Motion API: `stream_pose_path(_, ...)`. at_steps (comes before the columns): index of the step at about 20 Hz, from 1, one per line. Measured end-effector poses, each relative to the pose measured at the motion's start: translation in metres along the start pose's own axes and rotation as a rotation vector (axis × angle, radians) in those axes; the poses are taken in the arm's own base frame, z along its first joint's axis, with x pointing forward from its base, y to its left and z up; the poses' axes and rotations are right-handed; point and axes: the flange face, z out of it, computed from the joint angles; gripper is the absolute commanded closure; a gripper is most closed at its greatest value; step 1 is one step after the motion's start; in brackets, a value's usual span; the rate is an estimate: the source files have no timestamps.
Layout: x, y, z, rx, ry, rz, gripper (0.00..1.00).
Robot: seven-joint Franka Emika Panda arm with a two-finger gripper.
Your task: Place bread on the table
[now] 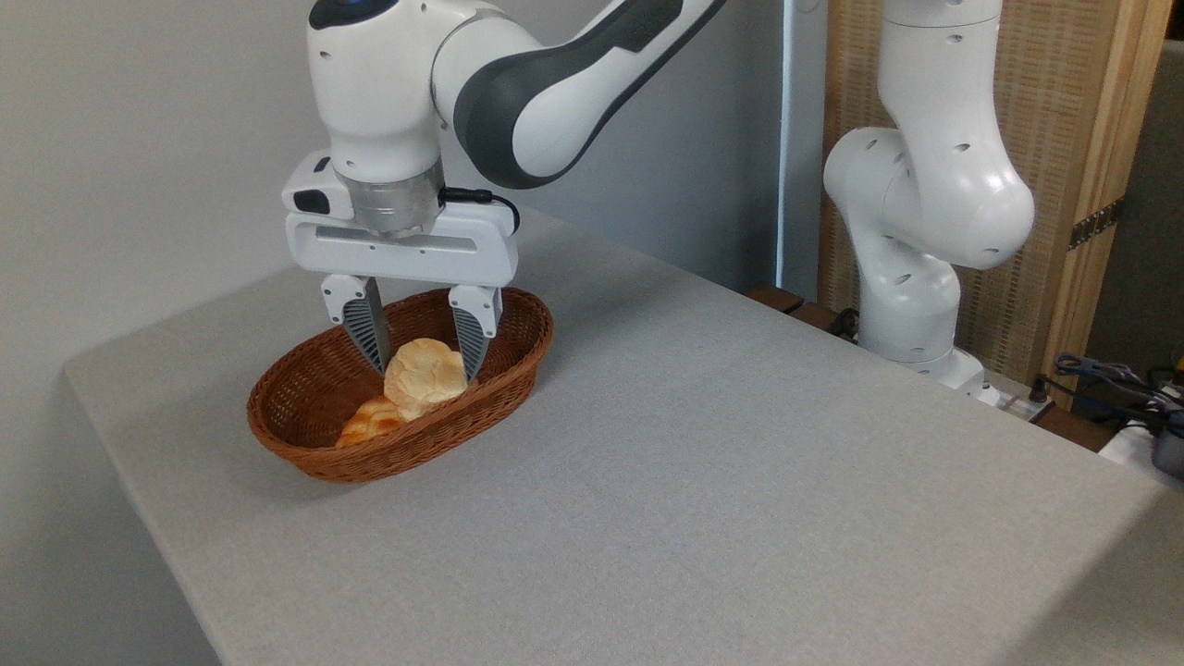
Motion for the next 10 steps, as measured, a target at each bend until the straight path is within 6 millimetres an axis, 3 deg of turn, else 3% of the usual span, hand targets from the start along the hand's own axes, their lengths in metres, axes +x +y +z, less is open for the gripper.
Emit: stream_pose_path(10,-0.004,0.009,0.012,0.004,-0.019,0.016,0.00)
